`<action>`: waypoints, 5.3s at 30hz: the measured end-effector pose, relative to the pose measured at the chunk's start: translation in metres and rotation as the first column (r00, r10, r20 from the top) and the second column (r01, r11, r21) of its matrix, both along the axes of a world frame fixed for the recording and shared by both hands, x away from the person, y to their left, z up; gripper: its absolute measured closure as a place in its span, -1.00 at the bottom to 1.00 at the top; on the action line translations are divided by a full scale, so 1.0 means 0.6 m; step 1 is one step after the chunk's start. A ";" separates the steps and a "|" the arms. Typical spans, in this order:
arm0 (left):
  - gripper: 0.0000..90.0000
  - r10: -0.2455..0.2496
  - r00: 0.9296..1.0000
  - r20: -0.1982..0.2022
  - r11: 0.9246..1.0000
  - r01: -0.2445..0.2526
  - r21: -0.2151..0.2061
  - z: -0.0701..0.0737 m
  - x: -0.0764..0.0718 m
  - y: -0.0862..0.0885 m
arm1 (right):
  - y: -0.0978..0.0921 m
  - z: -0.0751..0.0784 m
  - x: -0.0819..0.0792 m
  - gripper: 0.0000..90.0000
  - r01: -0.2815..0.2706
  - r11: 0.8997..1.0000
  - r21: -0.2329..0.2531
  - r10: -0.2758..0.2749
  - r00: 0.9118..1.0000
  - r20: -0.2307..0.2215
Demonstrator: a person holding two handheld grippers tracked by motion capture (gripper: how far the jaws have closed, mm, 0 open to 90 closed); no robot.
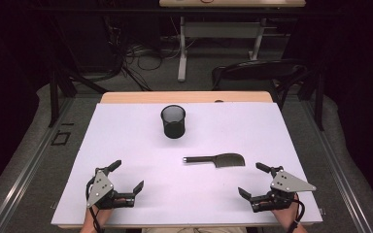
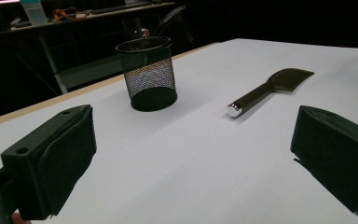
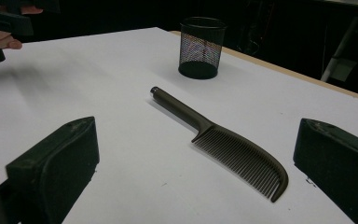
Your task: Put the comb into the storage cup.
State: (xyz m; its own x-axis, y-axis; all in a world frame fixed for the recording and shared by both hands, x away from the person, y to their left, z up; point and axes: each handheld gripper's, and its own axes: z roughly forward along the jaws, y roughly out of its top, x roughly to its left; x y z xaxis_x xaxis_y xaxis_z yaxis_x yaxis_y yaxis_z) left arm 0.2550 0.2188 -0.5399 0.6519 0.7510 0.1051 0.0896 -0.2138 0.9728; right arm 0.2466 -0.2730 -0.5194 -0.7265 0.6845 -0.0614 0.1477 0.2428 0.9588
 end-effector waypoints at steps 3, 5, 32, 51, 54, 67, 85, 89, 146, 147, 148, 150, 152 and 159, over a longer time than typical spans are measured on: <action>-1.00 0.002 1.000 0.002 1.000 -0.002 0.003 0.001 0.001 0.000 | 0.003 0.000 0.001 -1.00 -0.002 1.000 -0.005 0.002 1.000 -0.006; -1.00 0.003 1.000 0.000 1.000 -0.003 0.005 0.001 0.002 0.000 | 0.007 0.000 0.002 -1.00 -0.003 1.000 -0.015 0.003 1.000 -0.017; -1.00 -0.006 1.000 -0.002 1.000 0.006 0.026 0.003 0.010 -0.007 | 0.057 0.015 0.073 -1.00 -0.019 0.997 -0.076 0.014 0.998 -0.066; -1.00 0.001 1.000 -0.005 1.000 -0.001 0.028 0.002 0.015 -0.007 | 0.100 0.024 0.119 -1.00 -0.053 0.995 -0.085 0.044 0.993 -0.106; -1.00 0.003 1.000 -0.010 1.000 -0.003 0.027 0.001 0.016 -0.007 | 0.105 0.024 0.128 -1.00 -0.061 0.995 -0.078 0.051 0.991 -0.121; -1.00 0.005 1.000 -0.008 1.000 -0.005 0.029 0.002 0.016 -0.006 | 0.120 0.029 0.155 -1.00 -0.069 0.994 -0.082 0.057 0.988 -0.145; -1.00 0.007 1.000 -0.009 1.000 -0.007 0.028 0.002 0.016 -0.004 | 0.156 0.031 0.198 -1.00 -0.092 0.990 -0.105 0.070 0.978 -0.196; -1.00 0.005 1.000 -0.006 1.000 -0.004 0.030 0.003 0.016 -0.005 | 0.166 0.030 0.209 -1.00 -0.098 0.989 -0.107 0.074 0.975 -0.210; -1.00 0.006 1.000 -0.019 1.000 -0.006 0.020 0.002 0.027 -0.006 | 0.310 -0.020 0.259 1.00 -0.174 0.919 -0.353 0.054 0.944 -0.325; -1.00 0.007 1.000 -0.017 1.000 -0.007 0.015 0.002 0.026 -0.006 | 0.313 -0.023 0.261 1.00 -0.179 0.914 -0.363 0.055 0.944 -0.326; -1.00 0.007 1.000 -0.015 1.000 -0.006 0.012 0.003 0.025 -0.007 | 0.314 -0.024 0.261 1.00 -0.180 0.912 -0.368 0.054 0.944 -0.327; -1.00 0.003 1.000 -0.015 1.000 -0.003 0.015 0.003 0.025 -0.007 | 0.319 -0.029 0.262 1.00 -0.182 0.906 -0.381 0.048 0.941 -0.336; -1.00 0.002 1.000 -0.013 1.000 -0.002 0.013 0.004 0.025 -0.007 | 0.322 -0.031 0.263 1.00 -0.181 0.900 -0.395 0.042 0.941 -0.335; -1.00 0.002 1.000 -0.017 1.000 -0.002 0.011 0.003 0.026 -0.007 | 0.326 -0.036 0.262 1.00 -0.196 0.892 -0.407 0.038 0.930 -0.365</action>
State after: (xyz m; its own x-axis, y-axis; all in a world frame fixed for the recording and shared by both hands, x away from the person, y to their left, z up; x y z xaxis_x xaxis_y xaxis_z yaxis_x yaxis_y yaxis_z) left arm 0.2704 0.2147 -0.5382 0.6522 0.7512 0.1020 0.1069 -0.2243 0.9686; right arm 0.4038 -0.0774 -0.5408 -0.8288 0.5558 -0.0648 0.3873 0.6534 0.6504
